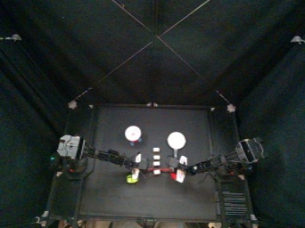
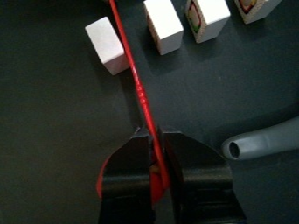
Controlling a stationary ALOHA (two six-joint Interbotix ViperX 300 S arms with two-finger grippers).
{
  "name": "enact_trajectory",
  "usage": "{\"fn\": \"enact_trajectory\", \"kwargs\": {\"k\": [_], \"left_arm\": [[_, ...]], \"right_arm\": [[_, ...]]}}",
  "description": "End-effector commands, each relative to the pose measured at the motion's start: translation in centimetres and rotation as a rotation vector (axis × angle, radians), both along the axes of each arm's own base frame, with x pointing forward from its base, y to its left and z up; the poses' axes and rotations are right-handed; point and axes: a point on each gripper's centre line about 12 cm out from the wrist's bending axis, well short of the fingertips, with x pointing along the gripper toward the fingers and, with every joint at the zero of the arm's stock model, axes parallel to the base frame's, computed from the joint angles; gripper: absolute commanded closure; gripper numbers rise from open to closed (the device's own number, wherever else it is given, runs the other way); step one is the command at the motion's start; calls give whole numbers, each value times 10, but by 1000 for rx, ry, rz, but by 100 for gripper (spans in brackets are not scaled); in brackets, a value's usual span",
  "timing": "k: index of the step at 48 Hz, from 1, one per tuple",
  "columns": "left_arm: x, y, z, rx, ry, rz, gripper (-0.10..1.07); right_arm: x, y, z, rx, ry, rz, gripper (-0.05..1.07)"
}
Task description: Cut sushi roll
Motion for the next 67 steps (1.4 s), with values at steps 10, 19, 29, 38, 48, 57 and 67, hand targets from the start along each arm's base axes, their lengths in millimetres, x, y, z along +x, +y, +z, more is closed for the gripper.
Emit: {"fn": "enact_trajectory", "kwargs": {"k": [10, 19, 29, 38, 48, 57, 67], "left_arm": [[8, -13, 23, -1, -57, -33, 77], [7, -10, 37, -9, -82, -13, 77], [5, -5, 57, -46, -126, 35, 77], [5, -4, 74, -51, -169, 36, 77], [5, -4, 66, -49, -152, 35, 77], [7, -4, 63, -48, -146, 36, 77], [7, -4, 63, -47, -148, 35, 77]], "right_arm": [[7, -9, 25, -21, -76, -50, 75], [7, -17, 42, -71, -120, -90, 75], [7, -23, 60, -120, -173, -96, 75], [7, -24, 65, -137, -188, -90, 75], [7, -23, 63, -133, -184, -88, 75], [6, -22, 63, -130, -183, -88, 75], [6, -22, 62, -132, -179, -86, 75]]}}
